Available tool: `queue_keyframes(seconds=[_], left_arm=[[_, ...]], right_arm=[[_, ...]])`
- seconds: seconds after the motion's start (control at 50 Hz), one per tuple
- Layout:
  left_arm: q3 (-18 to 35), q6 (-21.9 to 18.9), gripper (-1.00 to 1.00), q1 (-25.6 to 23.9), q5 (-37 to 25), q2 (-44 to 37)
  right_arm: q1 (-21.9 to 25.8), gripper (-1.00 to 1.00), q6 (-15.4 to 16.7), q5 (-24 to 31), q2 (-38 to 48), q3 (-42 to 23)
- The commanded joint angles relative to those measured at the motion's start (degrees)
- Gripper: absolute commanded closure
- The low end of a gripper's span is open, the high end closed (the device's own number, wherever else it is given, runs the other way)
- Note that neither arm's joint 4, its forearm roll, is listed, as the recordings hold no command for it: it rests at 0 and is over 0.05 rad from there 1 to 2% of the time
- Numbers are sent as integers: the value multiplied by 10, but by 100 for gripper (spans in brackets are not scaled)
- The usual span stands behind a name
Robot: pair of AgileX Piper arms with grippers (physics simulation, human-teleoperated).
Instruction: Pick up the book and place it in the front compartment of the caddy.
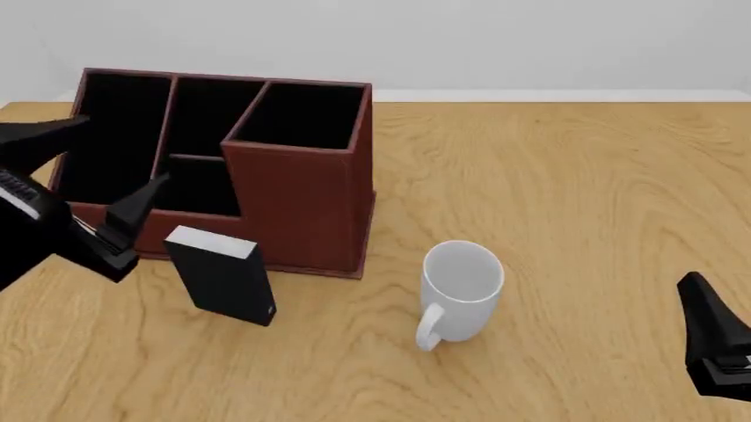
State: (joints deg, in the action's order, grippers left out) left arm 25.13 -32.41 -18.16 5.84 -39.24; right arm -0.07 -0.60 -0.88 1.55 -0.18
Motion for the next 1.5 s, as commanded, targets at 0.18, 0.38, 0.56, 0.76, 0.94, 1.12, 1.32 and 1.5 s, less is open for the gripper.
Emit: queue_keyframes(seconds=[0.18,0.38,0.56,0.76,0.94,1.12,1.32,1.5], left_arm=[[130,-124,-100,-86,-218,-58],[161,-151,-100,-94,-313,-73],[158,-217,-100,-109,-376,-46],[163,-263,-100,-120,-414,-44],[163,-319,-100,-111,-417,-56],[171,-354,-100,-103,-416,-79],[175,-383,-100,-86,-405,-119],[170,-395,-100,-82,-403,-135]], right_arm=[[0,-100,0,2,-1,-1],[0,-100,0,4,-2,-2],[0,-100,0,-1,1,0],[0,-100,0,-1,2,0],[0,-100,0,-1,2,0],[0,-100,0,-1,2,0],[0,-100,0,-2,2,0],[0,-100,0,-1,2,0]])
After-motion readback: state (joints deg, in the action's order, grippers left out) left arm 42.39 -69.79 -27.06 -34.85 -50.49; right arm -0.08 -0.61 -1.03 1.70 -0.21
